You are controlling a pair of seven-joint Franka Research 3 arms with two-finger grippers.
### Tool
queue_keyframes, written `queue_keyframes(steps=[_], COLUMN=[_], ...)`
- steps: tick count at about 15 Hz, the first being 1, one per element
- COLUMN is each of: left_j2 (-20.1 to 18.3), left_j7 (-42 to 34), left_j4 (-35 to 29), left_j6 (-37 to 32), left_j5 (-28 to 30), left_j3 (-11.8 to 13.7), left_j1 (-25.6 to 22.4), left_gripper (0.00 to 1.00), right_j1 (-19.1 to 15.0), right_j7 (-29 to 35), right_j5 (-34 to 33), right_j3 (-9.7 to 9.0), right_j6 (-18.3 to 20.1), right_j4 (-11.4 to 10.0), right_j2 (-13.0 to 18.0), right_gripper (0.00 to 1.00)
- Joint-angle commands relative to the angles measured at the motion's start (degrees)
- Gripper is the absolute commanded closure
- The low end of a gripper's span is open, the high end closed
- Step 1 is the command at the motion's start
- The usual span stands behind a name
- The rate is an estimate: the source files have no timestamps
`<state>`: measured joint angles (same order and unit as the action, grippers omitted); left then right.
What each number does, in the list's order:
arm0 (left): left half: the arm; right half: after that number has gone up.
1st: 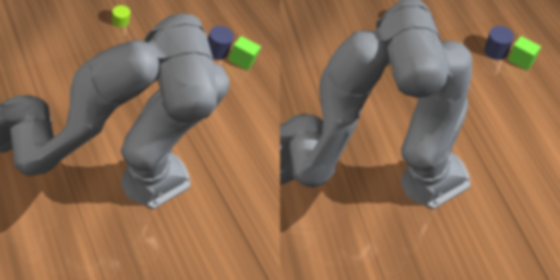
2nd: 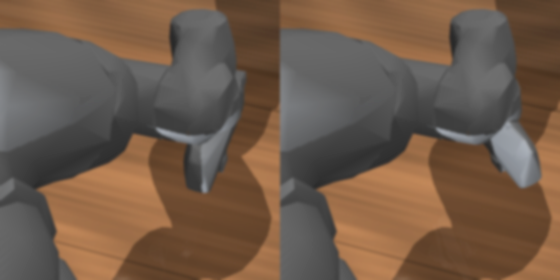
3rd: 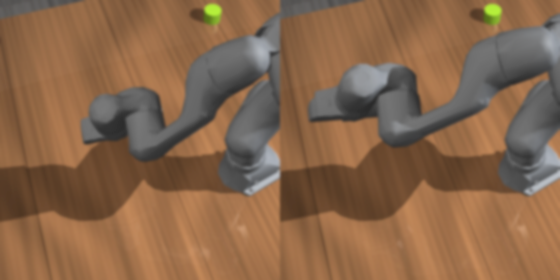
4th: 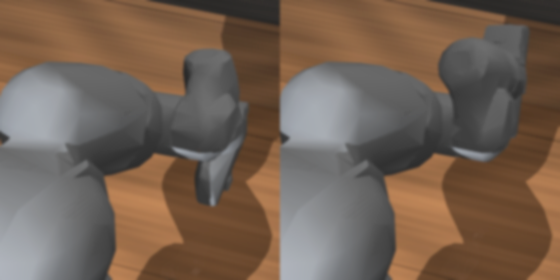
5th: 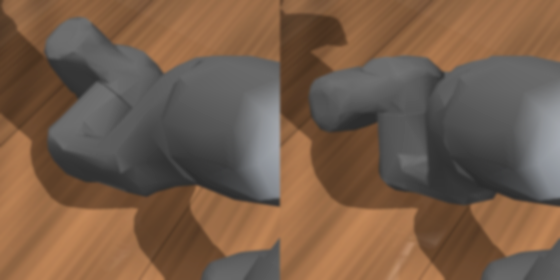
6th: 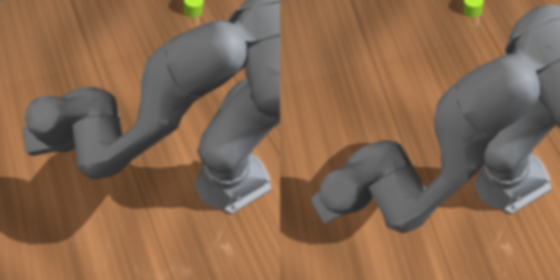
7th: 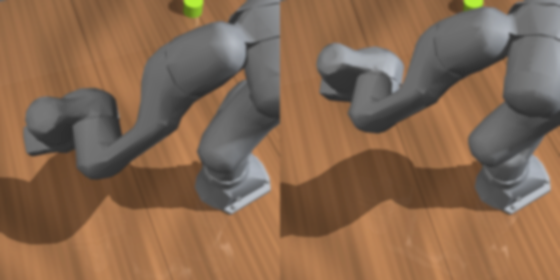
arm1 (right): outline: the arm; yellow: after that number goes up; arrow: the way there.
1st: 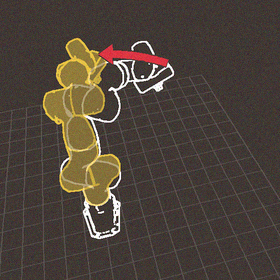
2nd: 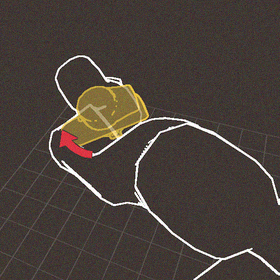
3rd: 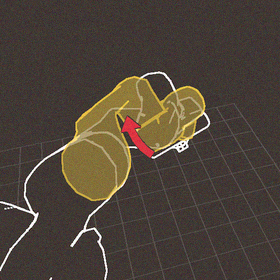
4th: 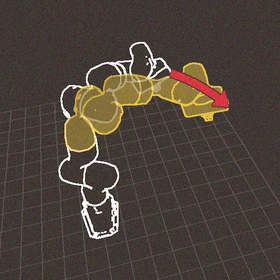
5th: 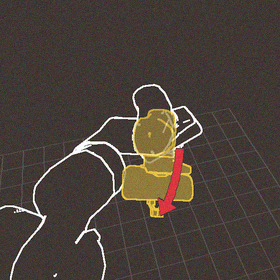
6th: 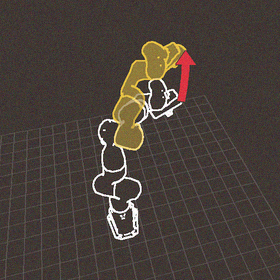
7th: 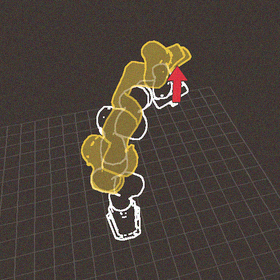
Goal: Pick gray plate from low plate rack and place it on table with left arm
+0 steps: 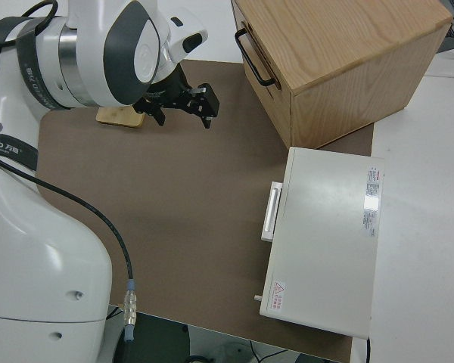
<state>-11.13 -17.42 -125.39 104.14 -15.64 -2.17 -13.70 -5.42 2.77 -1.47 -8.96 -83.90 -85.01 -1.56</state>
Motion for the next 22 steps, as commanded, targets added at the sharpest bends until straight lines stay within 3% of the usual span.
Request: queue_keyframes(steps=[1,12,19,22], left_j2=[-0.83,-1.61,-1.71,-2.06], left_j7=[0.11,2.04,4.06,4.15], left_j4=[2.86,10.25,13.94,13.86], left_j6=[-4.73,-14.66,-20.29,-21.69], left_j5=[0.52,1.84,9.57,16.5], left_j3=[-0.29,-4.25,-4.34,-3.46], left_j1=[0.17,0.08,-0.01,-0.97], left_gripper=[1.0,1.0,1.0,1.0], right_j1=[0.41,0.41,0.41,0.41], right_j7=[0.22,0.22,0.22,0.22], right_j5=[0.15,0.15,0.15,0.15], right_j3=[0.34,0.34,0.34,0.34], right_j6=[0.05,0.05,0.05,0.05], right_j4=[0.37,0.37,0.37,0.37], right_j2=[-0.02,-0.02,-0.02,-0.02], right_gripper=[0.017,0.017,0.017,0.017])
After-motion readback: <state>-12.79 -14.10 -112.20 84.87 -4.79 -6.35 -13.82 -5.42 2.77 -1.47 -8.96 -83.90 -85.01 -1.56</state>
